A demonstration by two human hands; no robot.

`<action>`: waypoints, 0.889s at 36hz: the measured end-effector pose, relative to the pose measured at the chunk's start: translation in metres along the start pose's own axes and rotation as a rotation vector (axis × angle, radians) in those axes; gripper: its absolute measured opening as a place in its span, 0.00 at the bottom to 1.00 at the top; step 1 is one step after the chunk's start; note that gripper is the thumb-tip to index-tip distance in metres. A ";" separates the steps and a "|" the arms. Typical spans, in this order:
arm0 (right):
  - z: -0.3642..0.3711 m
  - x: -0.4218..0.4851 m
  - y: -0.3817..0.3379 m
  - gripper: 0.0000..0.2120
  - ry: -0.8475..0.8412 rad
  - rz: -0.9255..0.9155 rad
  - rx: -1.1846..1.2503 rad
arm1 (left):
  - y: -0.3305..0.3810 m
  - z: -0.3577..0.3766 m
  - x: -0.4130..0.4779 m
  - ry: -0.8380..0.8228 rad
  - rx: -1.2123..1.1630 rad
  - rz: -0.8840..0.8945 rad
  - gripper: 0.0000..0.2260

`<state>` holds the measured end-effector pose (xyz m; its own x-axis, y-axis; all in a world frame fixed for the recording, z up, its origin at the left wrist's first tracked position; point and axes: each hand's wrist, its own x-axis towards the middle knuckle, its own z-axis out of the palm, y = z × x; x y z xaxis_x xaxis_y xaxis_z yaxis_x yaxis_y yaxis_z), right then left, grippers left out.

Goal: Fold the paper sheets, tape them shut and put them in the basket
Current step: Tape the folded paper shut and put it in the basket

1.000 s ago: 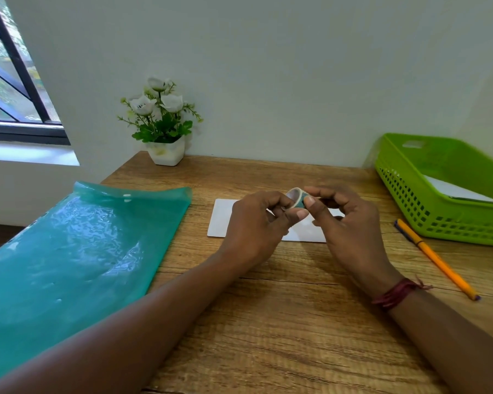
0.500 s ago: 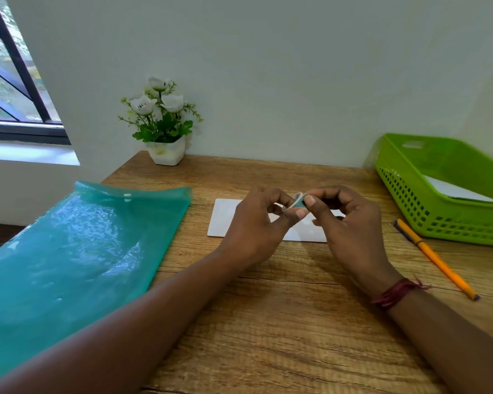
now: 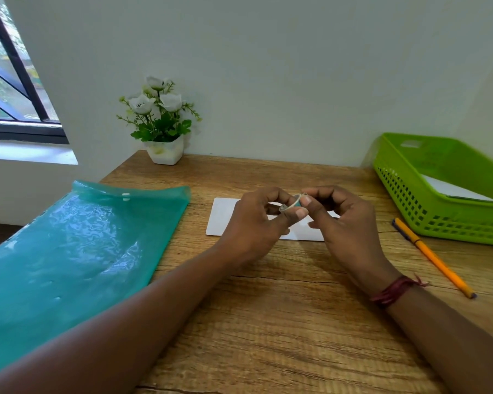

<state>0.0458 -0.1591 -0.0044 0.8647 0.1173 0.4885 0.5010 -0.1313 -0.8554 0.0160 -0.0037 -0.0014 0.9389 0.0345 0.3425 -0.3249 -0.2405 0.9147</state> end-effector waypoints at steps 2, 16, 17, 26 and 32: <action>0.000 0.000 -0.001 0.02 0.001 0.009 0.013 | 0.000 -0.001 0.000 0.010 0.003 0.007 0.05; -0.002 0.002 -0.004 0.02 0.035 0.024 0.083 | 0.001 -0.005 0.003 -0.075 0.062 0.048 0.04; -0.002 0.002 -0.004 0.02 0.038 0.019 0.075 | 0.000 -0.005 0.004 -0.076 0.065 0.046 0.04; -0.002 0.002 0.000 0.02 0.039 -0.001 0.044 | 0.001 -0.004 0.003 -0.072 -0.005 0.000 0.05; -0.001 0.001 0.000 0.04 0.039 -0.035 -0.002 | 0.002 -0.005 0.003 -0.060 -0.107 -0.037 0.07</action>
<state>0.0473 -0.1602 -0.0039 0.8474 0.0832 0.5244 0.5310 -0.1296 -0.8374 0.0180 0.0008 0.0025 0.9547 -0.0179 0.2971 -0.2968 -0.1348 0.9454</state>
